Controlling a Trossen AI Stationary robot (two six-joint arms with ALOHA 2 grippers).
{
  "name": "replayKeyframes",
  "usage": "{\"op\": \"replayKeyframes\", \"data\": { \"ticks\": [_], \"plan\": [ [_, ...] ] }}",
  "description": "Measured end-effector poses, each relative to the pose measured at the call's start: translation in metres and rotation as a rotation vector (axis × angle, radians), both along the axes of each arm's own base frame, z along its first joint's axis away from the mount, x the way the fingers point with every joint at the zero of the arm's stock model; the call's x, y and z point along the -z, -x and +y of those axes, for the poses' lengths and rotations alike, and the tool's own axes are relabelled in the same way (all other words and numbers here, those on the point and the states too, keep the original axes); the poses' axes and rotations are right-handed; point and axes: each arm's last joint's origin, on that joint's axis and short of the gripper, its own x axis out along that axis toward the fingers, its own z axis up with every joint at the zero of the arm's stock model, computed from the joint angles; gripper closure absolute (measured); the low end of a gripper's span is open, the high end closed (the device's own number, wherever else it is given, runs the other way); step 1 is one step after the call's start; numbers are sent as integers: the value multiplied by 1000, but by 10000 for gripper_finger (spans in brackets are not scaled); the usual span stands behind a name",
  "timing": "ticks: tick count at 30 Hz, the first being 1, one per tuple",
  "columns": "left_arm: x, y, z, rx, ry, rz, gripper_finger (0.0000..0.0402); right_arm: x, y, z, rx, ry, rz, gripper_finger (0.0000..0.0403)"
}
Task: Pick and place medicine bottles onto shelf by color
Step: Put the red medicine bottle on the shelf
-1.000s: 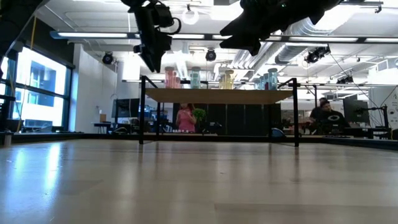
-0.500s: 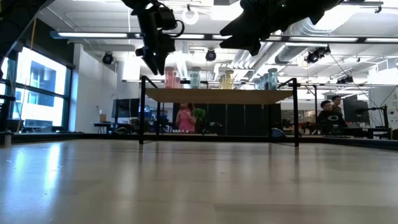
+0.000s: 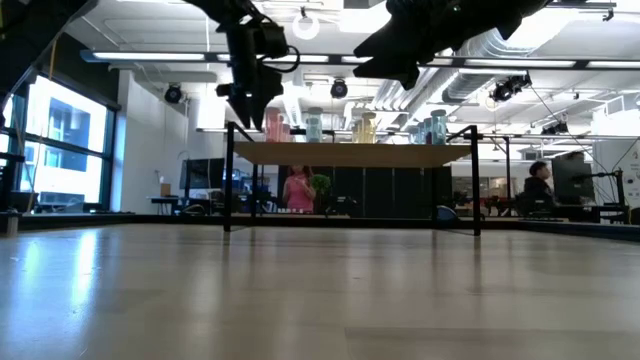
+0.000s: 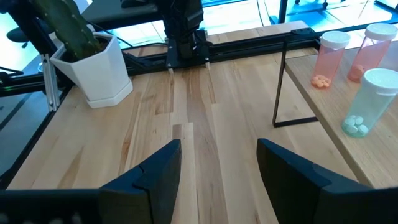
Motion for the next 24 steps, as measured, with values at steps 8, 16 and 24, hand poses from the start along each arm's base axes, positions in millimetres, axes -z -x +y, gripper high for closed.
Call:
{"op": "replayKeyframes", "data": {
  "ticks": [8,16,24],
  "plan": [
    [0,1,1,-33,1,-16,198,0,0,0,-11,-5,-1,202],
    [22,-8,6,-24,74,27,198,0,0,0,-11,-5,-1,202],
    [27,-10,8,-16,96,17,198,0,0,0,-8,-14,-1,202]
  ]
}}
